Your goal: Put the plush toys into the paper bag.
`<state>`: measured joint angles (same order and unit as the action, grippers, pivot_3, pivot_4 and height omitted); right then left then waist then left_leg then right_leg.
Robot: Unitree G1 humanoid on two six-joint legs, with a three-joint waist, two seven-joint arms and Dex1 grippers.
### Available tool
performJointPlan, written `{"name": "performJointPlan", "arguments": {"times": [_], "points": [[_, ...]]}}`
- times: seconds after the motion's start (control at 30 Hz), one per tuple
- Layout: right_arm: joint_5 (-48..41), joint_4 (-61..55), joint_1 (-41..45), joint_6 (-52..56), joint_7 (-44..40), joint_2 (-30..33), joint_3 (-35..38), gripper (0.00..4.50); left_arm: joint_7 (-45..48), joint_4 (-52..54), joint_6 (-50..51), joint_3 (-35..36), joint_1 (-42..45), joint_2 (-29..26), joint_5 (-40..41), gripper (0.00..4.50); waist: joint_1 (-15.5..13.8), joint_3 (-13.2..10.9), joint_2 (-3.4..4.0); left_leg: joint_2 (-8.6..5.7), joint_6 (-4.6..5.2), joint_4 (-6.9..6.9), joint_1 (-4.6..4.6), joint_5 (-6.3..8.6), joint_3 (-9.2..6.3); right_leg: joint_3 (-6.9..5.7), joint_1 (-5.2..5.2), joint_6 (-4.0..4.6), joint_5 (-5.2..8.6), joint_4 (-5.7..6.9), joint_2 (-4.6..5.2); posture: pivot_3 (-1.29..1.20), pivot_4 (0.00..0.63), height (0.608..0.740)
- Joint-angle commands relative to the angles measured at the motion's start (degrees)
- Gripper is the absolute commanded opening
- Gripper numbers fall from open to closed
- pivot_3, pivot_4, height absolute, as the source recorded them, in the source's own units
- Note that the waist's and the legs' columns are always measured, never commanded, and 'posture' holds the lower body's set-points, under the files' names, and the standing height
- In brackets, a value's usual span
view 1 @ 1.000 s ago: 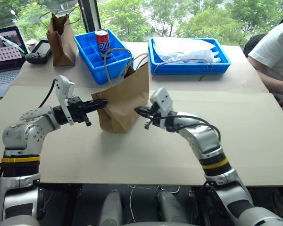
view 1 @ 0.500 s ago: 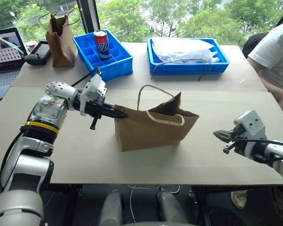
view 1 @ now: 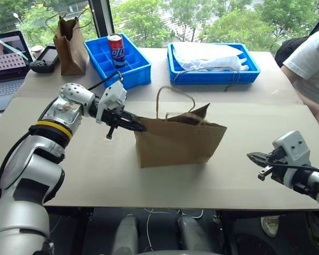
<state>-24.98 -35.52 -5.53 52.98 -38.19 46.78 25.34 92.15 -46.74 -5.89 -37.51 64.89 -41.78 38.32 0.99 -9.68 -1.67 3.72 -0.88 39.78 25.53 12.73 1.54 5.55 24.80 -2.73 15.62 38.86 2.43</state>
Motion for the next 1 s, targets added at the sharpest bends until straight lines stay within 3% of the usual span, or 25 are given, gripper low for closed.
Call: {"name": "performJointPlan", "arguments": {"times": [0.03, 0.27, 0.47, 0.63, 0.83, 1.0], "points": [[-0.36, 0.39, 1.63, -0.83, 0.03, 1.3, 0.08, 0.0, 0.35, 0.51, 2.84, 0.26, 1.35, -1.72, 0.74, 2.21, 0.0, 0.0, 0.0, 0.0, 0.0, 0.0, 0.0, 0.0, 0.0, 0.0, 0.0, 0.0, 0.0, 0.0, 0.0, 0.0, 0.15, 0.702], [-0.05, 6.54, 7.16, -2.92, -3.05, 4.3, -5.15, 0.0, 0.35, 11.56, 9.82, 7.26, -3.13, -10.83, 5.82, 4.48, 0.55, -0.01, -0.01, 0.02, 0.0, -0.02, 0.0, 0.0, -0.01, -0.01, 0.03, 0.01, 0.01, 0.03, -0.01, 0.0, 0.15, 0.702], [-0.01, 9.56, 8.85, -6.05, -5.7, 5.3, -7.19, 0.0, 0.35, 14.21, 16.97, 18.78, -9.24, -15.96, 5.6, 4.48, 0.25, -0.01, -0.01, 0.03, 0.0, 0.0, 0.0, 0.0, 0.0, -0.02, 0.02, 0.0, 0.02, 0.04, 0.0, 0.0, 0.15, 0.702], [-4.09, 8.97, 6.55, -10.42, -8.24, 1.36, -2.94, 0.0, -11.55, 20.24, 28.62, 33.43, -22.72, -18.06, 8.9, 4.48, 0.07, -0.01, 0.0, 0.1, 0.02, -0.01, -0.03, 0.01, 0.02, -0.04, 0.03, -0.01, 0.04, 0.06, 0.0, 0.0, 0.15, 0.702], [-4.82, 6.93, 0.17, -18.72, -4.17, -8.53, 4.42, 0.0, -37.19, 42.26, 25.25, 46.85, -48.88, -10.56, 1.51, 4.48, -0.22, 0.0, 0.02, 0.1, 0.05, -0.04, -0.27, 0.05, 0.0, -0.08, -0.27, -0.02, 0.05, 0.04, 0.07, 0.0, 0.15, 0.702], [0.19, 7.88, -1.95, -25.73, -1.53, -11.03, 1.04, 0.0, -43.42, 50.02, 26.37, 47.42, -54.8, -3.49, -0.02, 4.48, -0.78, 0.01, -0.05, 0.06, -0.07, 0.06, -0.38, -0.02, 0.0, -0.08, -0.5, 0.0, 0.04, 0.01, 0.07, 0.0, 0.15, 0.702]]}}
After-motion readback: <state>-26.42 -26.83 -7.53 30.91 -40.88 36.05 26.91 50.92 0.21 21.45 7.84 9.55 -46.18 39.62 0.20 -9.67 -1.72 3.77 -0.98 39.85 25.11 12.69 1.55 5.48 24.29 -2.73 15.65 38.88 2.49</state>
